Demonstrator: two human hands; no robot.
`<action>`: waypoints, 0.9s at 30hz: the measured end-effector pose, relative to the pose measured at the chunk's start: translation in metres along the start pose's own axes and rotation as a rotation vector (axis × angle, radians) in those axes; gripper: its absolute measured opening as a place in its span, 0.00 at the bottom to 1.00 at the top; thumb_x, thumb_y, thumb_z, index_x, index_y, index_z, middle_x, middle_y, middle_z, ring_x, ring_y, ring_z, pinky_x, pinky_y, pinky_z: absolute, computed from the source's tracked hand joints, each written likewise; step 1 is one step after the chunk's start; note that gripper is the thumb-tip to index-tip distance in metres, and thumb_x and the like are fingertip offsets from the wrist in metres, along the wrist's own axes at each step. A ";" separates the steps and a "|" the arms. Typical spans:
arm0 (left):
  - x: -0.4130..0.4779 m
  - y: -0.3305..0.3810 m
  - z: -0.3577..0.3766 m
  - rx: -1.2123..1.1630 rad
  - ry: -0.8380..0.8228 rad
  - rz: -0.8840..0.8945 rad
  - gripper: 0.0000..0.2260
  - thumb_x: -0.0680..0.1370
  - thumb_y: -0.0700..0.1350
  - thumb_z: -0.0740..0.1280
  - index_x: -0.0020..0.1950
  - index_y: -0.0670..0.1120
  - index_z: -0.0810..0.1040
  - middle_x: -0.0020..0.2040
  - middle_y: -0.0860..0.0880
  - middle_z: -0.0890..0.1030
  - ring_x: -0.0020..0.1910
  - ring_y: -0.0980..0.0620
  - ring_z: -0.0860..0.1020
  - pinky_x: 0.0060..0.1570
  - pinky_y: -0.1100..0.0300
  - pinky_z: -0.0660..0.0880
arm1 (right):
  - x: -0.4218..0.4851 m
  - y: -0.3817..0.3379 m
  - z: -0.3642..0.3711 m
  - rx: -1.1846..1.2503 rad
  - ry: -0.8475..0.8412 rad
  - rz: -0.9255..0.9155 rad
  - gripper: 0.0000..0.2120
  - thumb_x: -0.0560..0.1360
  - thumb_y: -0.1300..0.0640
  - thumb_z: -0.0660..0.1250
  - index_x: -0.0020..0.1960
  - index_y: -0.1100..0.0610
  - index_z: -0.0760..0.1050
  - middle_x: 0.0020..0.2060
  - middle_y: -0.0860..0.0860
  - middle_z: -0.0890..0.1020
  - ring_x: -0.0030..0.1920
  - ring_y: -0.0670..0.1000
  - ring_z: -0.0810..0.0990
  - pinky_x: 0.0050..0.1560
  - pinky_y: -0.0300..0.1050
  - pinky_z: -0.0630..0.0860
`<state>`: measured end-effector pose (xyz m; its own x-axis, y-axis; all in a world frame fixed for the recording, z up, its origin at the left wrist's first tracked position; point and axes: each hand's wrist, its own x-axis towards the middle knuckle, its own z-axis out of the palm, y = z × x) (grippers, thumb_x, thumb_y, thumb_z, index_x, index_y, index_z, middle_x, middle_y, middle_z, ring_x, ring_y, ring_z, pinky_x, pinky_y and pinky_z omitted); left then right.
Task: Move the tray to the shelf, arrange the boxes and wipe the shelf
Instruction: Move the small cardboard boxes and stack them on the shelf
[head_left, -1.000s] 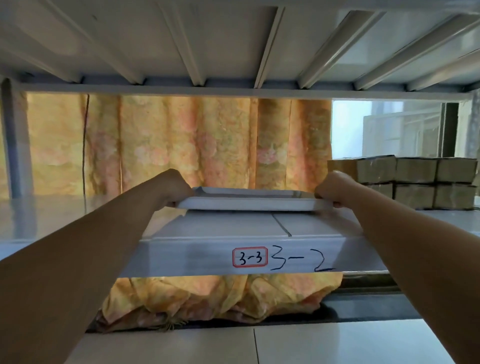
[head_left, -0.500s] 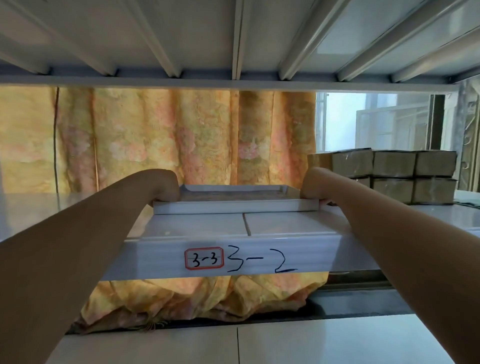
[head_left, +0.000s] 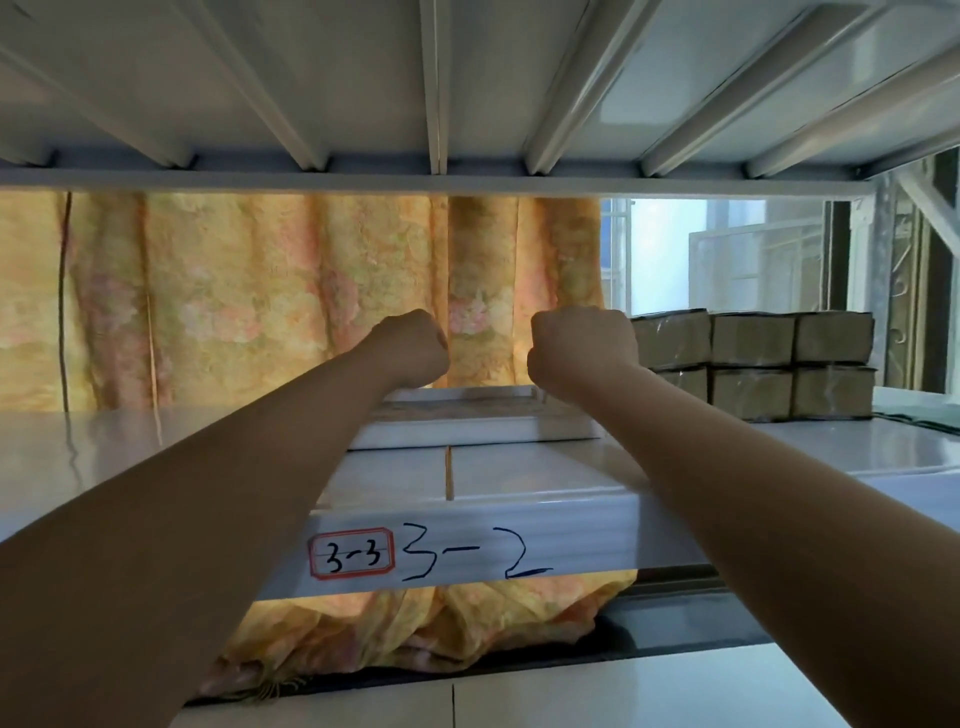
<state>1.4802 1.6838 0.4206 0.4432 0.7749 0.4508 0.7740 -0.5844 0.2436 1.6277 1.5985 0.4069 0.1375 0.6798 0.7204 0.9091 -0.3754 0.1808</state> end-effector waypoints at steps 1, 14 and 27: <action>0.000 0.012 0.000 -0.075 0.056 0.021 0.14 0.77 0.37 0.60 0.61 0.42 0.77 0.57 0.46 0.78 0.55 0.47 0.76 0.47 0.61 0.69 | 0.003 0.005 -0.003 0.067 0.081 0.012 0.10 0.74 0.61 0.58 0.50 0.57 0.76 0.36 0.52 0.75 0.38 0.55 0.72 0.34 0.40 0.65; 0.022 0.176 0.022 -0.400 0.123 0.286 0.15 0.77 0.39 0.56 0.62 0.44 0.75 0.60 0.45 0.77 0.56 0.43 0.77 0.50 0.56 0.74 | -0.002 0.138 0.028 0.289 0.419 0.484 0.19 0.79 0.56 0.55 0.69 0.52 0.67 0.60 0.56 0.78 0.64 0.60 0.69 0.56 0.54 0.69; 0.037 0.218 0.060 -0.157 0.061 0.030 0.25 0.76 0.62 0.59 0.66 0.47 0.72 0.66 0.44 0.73 0.64 0.41 0.72 0.54 0.53 0.70 | -0.029 0.165 0.047 0.219 0.094 0.469 0.23 0.77 0.43 0.56 0.70 0.49 0.67 0.69 0.54 0.70 0.69 0.58 0.64 0.65 0.56 0.64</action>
<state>1.6925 1.5999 0.4390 0.4330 0.7435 0.5096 0.6790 -0.6409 0.3581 1.7923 1.5462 0.3847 0.5226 0.4070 0.7492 0.8206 -0.4785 -0.3125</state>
